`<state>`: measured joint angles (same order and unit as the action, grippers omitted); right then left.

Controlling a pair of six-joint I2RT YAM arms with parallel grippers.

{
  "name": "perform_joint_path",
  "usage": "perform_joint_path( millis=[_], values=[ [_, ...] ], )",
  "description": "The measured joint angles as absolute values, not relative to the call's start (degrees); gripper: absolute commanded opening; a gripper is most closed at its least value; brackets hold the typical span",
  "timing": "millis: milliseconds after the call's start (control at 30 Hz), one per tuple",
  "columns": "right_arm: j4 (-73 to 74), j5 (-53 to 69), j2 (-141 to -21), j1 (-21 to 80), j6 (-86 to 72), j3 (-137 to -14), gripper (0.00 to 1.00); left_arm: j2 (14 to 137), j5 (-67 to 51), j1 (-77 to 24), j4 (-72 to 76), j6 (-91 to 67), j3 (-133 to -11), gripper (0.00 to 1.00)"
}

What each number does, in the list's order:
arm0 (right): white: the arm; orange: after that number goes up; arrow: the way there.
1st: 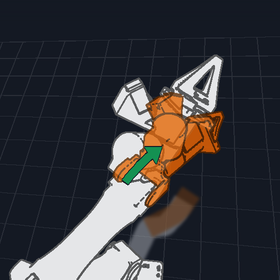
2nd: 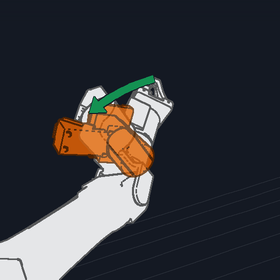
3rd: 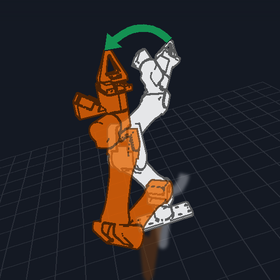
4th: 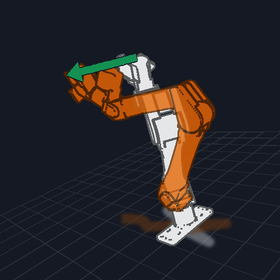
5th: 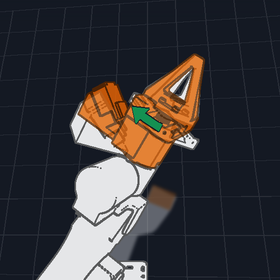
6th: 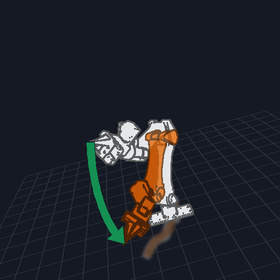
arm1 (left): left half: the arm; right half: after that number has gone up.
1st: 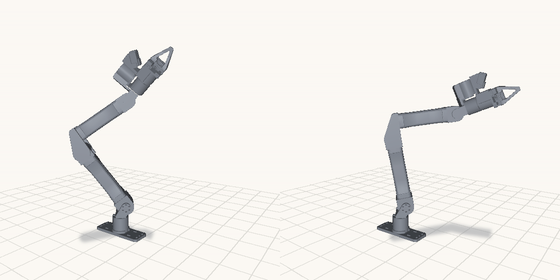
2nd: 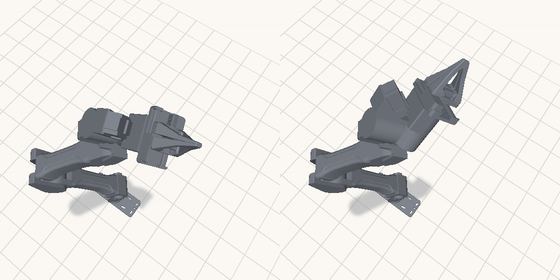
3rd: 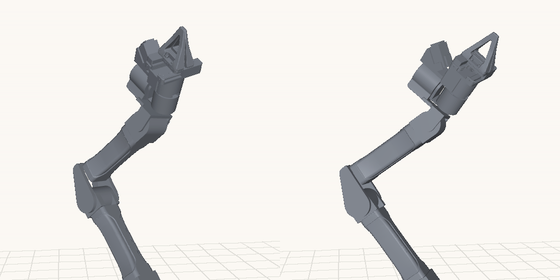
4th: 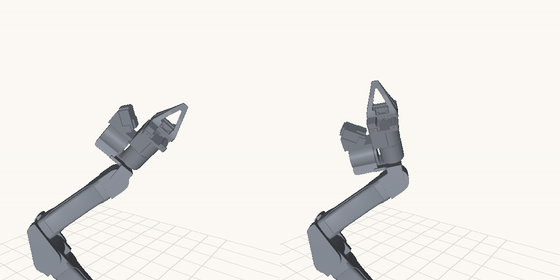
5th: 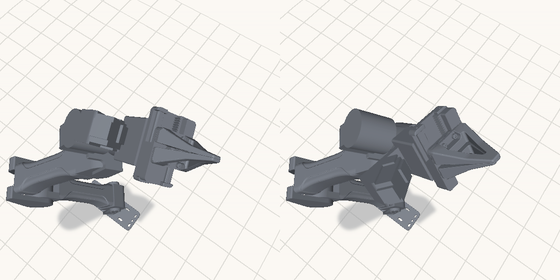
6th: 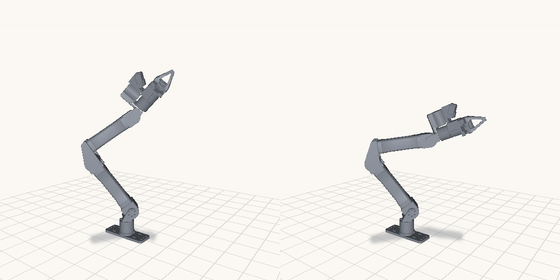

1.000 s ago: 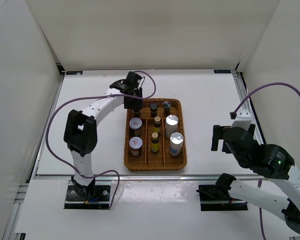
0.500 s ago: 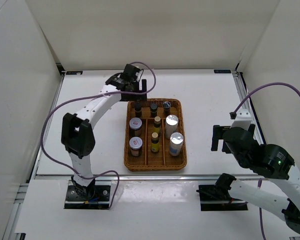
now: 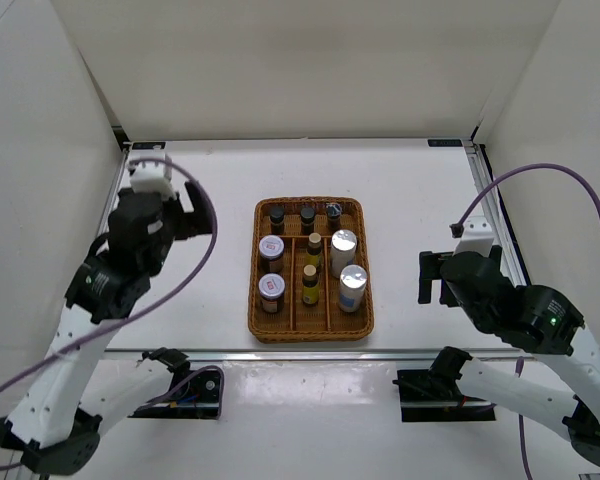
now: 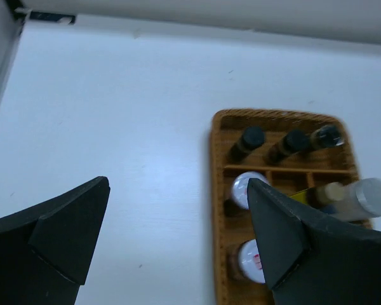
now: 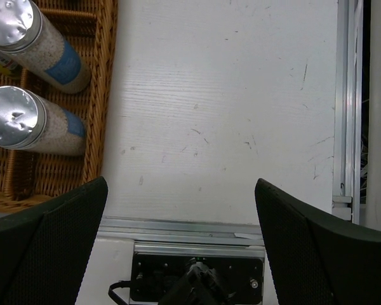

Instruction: Organize the condiment bottles

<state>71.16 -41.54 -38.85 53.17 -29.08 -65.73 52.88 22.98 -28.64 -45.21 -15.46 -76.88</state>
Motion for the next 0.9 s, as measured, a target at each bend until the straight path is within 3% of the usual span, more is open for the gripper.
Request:
perform_joint_path(
  millis=[267,500,900],
  values=[
    [70.5,-41.2,-38.7,53.2,-28.2,-65.7,1.0,39.7,30.7,-29.2,-47.3,-16.0,-53.5,1.0],
    [70.3,-41.1,-38.3,53.2,-28.1,-65.7,1.0,31.0,35.7,-29.5,-45.1,-16.9,-52.1,1.0],
    [70.1,-41.1,-37.3,53.2,-28.1,-65.7,1.0,32.7,35.8,-29.5,-44.6,-17.0,-52.1,1.0]
  ],
)
